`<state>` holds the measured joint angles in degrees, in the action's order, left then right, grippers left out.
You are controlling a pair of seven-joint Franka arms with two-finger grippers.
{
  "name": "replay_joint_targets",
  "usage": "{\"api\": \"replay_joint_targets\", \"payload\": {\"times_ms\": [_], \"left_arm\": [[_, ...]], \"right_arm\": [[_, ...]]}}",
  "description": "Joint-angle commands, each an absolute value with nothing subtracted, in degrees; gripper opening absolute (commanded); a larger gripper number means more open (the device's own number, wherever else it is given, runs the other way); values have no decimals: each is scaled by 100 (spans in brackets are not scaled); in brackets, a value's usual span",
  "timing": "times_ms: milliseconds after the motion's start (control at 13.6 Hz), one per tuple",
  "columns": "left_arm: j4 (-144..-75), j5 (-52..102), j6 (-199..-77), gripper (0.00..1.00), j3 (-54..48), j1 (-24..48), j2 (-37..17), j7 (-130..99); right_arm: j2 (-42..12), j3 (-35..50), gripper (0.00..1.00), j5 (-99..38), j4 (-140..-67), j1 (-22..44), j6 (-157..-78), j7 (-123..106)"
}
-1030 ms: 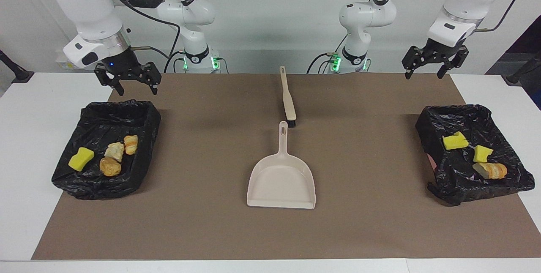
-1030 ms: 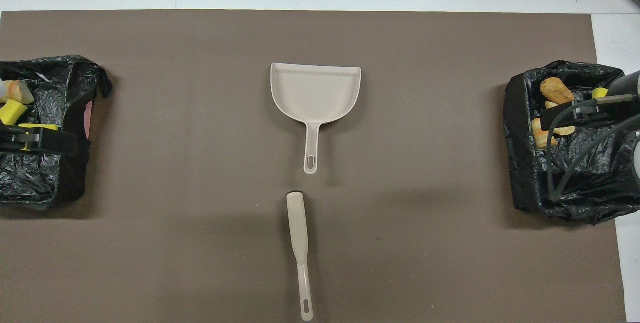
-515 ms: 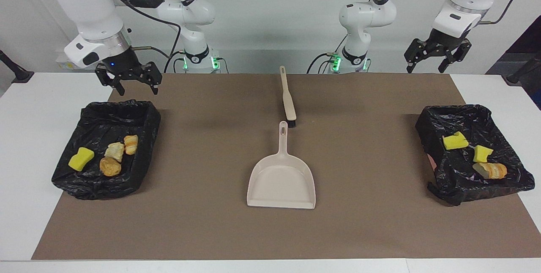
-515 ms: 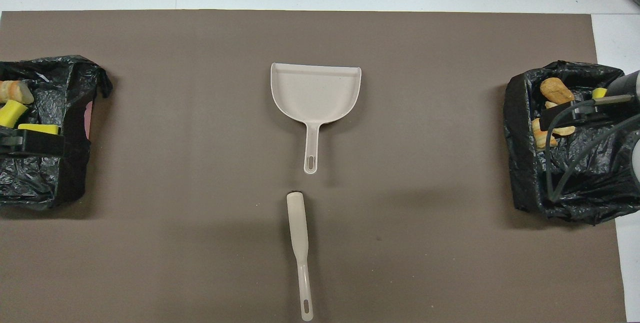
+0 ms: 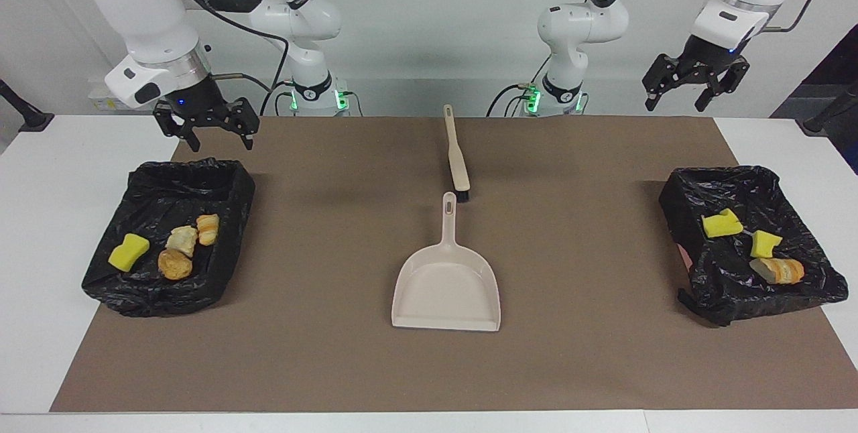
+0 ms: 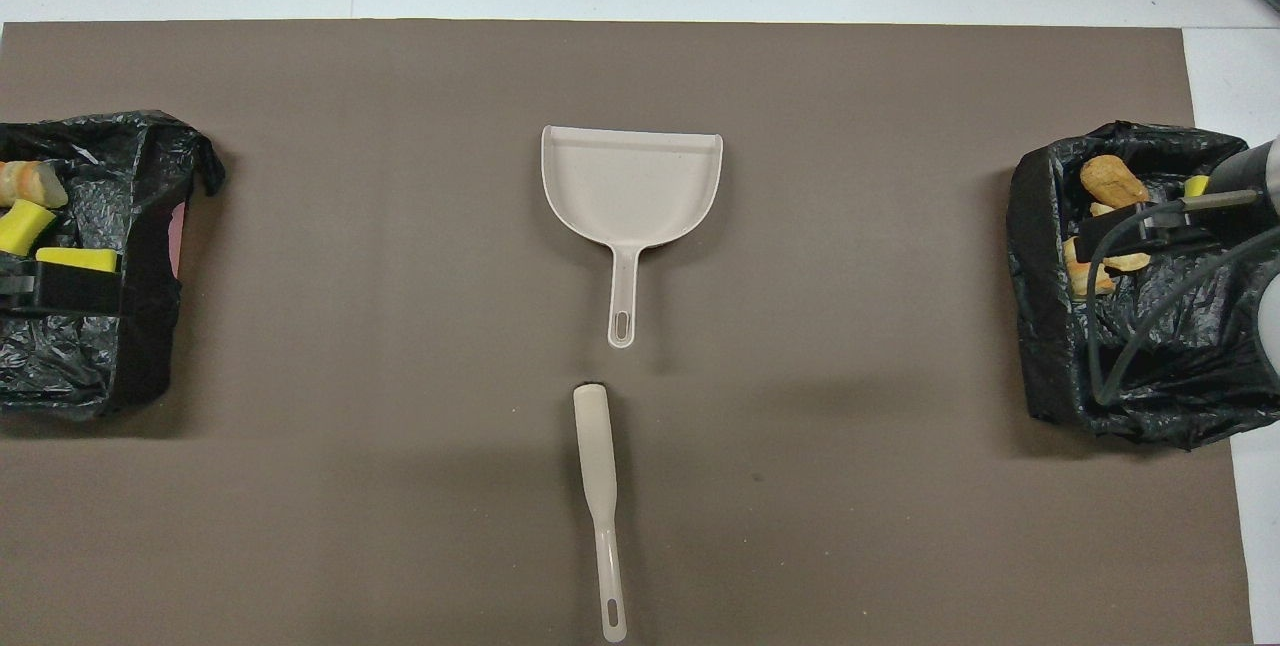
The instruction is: Sweep and dump trash in bin
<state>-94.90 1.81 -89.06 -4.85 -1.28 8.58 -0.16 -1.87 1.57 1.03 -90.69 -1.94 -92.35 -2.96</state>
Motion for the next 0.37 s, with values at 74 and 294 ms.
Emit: {"api": "replay_joint_targets", "payload": {"times_ms": [74, 294], "left_arm": [[-9501, 281, -8877, 100, -492, -176, 923, 0], [-9510, 281, -8868, 100, -483, -176, 932, 17]], "right_arm": [[-70, 176, 100, 105, -9158, -246, -9158, -483], [-70, 176, 100, 105, -9167, -246, -9167, -475]]}}
